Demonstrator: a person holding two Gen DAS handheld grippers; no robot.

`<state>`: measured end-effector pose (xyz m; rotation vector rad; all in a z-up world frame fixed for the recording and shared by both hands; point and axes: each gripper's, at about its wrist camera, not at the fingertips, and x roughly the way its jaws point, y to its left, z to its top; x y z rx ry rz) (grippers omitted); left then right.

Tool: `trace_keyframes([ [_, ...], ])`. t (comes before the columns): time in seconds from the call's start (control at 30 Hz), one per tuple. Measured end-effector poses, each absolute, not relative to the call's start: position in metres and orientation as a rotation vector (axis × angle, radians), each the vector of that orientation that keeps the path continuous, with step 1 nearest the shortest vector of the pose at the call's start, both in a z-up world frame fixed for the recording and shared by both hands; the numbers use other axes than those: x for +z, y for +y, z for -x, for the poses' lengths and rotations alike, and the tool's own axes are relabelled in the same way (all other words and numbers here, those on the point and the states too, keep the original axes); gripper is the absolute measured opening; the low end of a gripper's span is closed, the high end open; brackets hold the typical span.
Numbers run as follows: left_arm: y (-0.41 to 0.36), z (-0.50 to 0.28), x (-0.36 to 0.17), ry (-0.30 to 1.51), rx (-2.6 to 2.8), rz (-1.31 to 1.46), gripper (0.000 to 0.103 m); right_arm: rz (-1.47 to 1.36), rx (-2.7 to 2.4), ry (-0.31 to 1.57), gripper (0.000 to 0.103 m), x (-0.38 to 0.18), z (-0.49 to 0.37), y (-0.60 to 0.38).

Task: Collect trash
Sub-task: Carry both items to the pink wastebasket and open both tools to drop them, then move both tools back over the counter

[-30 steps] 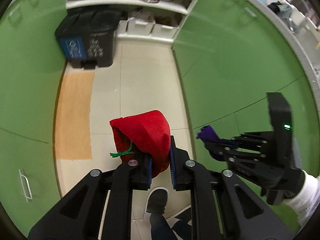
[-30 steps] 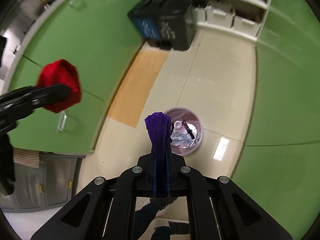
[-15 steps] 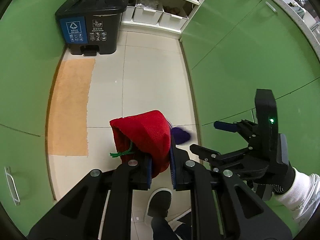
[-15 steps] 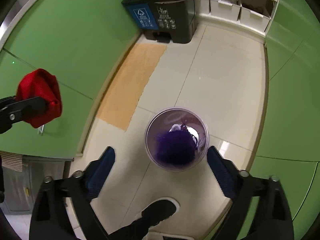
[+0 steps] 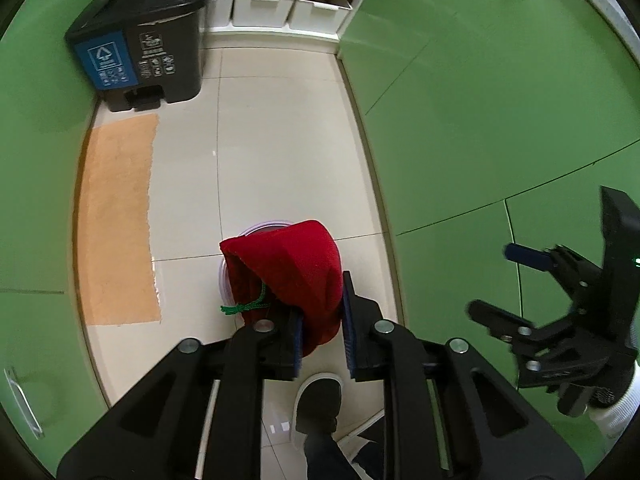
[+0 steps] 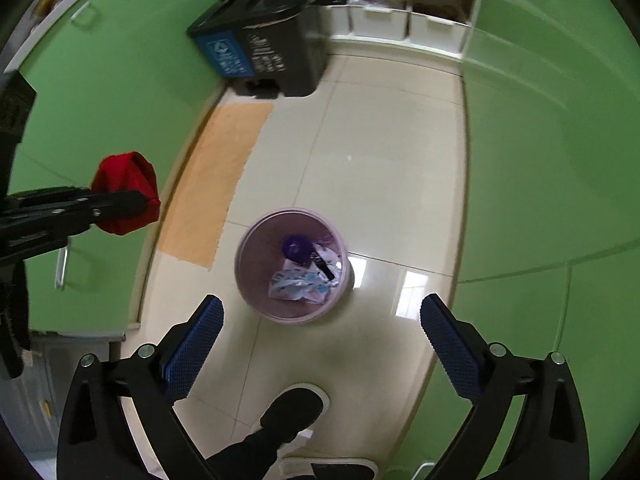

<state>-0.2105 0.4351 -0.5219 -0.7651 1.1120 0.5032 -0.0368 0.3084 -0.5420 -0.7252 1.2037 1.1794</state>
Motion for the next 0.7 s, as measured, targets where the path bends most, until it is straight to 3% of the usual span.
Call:
trace_keyframes([
  [0.03,0.435,0.207,-0.524,1.114,0.502,0.762,0.037,0.715,1.172,1.206,0.095,-0.539,0.034,0.305],
  [0.1,0.435,0.203,-0.524,1.098,0.506,0.764,0.097,0.694,1.153,1.206,0.095,-0.534,0.028,0.293],
  [0.4,0.428,0.2,-0.499,1.115,0.544,0.726,0.1,0.637,1.119,1.203,0.096,-0.496,0.02,0.27],
  [0.53,0.424,0.201,-0.464,1.109,0.542,0.715,0.1,0.601,1.116,1.193,0.097,-0.456,0.021,0.266],
  [0.7,0.409,0.203,-0.381,1.066,0.525,0.677,0.1,0.522,1.133,1.164,0.097,-0.378,0.021,0.253],
])
